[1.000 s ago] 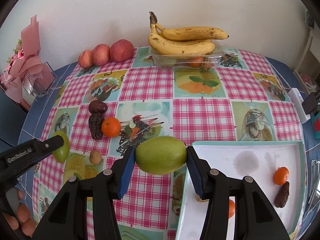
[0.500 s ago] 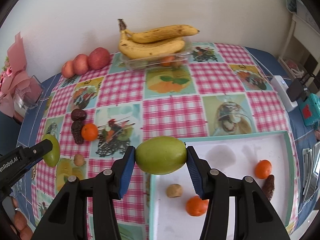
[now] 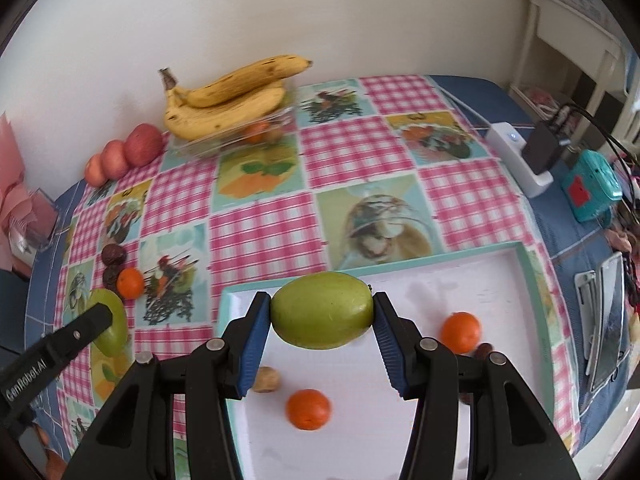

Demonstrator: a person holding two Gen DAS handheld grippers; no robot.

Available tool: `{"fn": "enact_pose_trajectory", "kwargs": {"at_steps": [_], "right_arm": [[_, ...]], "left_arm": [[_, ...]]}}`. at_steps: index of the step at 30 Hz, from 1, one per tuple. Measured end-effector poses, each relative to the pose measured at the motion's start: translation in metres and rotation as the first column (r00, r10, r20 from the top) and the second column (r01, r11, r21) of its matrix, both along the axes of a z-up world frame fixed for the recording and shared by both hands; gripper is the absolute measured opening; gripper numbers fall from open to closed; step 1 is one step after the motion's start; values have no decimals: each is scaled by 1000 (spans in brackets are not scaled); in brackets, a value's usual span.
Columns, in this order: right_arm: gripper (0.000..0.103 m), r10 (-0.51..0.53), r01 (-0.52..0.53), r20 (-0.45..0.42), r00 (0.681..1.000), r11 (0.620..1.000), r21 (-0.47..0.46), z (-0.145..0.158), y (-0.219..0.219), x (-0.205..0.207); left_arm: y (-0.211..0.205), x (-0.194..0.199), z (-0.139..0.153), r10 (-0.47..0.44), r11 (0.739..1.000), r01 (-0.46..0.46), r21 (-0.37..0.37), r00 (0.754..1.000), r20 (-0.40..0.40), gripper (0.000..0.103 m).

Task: Organize fruits
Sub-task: 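Carry the green mango over the tray with the right tool while the left tool carries the pear, then lower the mango into the tray and open the right tool while the left tool releases the pear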

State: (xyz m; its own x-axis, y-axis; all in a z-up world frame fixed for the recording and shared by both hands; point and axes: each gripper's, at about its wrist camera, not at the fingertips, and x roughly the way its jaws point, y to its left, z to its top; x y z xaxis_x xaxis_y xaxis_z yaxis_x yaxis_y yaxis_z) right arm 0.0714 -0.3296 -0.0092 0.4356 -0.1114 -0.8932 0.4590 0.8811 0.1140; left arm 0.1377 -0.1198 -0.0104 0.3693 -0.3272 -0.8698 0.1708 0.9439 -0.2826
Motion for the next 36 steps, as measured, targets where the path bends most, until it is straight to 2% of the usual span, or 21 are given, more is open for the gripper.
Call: {"fn": "enact_pose_trajectory", "kwargs": {"at_steps": [16,23,36], "right_arm": [[53,-147,148,19,989,989,-16,6,-71,-39],[53,-188,189,6,982,982,-21,-2,-92,-50],[53,-291,292,-31,956,956,20,-43,-123,-62]], "left_arm": [[-88,-32,-7,-199,979,199,43,980,-3,38],[-105,-36,-18,-231,970,232,72,973,-19,38],[-123,-35,-57,-252,963,259,81,964,-90,38]]}}
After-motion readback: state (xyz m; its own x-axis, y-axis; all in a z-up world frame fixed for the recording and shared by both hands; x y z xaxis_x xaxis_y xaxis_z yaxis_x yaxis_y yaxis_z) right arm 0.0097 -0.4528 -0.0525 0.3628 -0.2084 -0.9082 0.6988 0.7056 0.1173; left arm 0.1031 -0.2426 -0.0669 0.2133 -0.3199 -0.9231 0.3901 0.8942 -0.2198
